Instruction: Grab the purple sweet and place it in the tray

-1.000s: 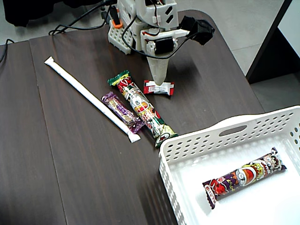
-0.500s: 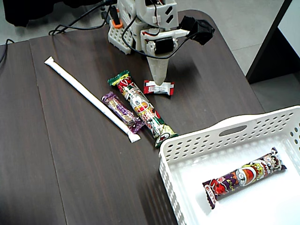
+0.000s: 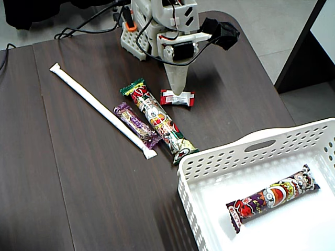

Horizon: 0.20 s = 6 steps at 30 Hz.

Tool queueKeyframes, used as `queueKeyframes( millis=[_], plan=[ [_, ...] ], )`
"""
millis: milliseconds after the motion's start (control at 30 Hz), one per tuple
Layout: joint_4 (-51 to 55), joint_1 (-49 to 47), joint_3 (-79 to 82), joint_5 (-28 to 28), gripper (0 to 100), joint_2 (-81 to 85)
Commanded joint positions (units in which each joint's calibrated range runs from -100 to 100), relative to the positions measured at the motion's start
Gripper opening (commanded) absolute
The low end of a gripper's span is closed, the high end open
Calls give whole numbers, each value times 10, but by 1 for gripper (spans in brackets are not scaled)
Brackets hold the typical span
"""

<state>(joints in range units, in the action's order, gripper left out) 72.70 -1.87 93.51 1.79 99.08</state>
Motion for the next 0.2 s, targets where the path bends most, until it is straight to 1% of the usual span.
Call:
queueKeyframes(
  millis=[0, 167],
  plan=[
    [-9, 1, -4, 2, 1, 2],
    [-9, 1, -4, 2, 1, 2]
  ],
)
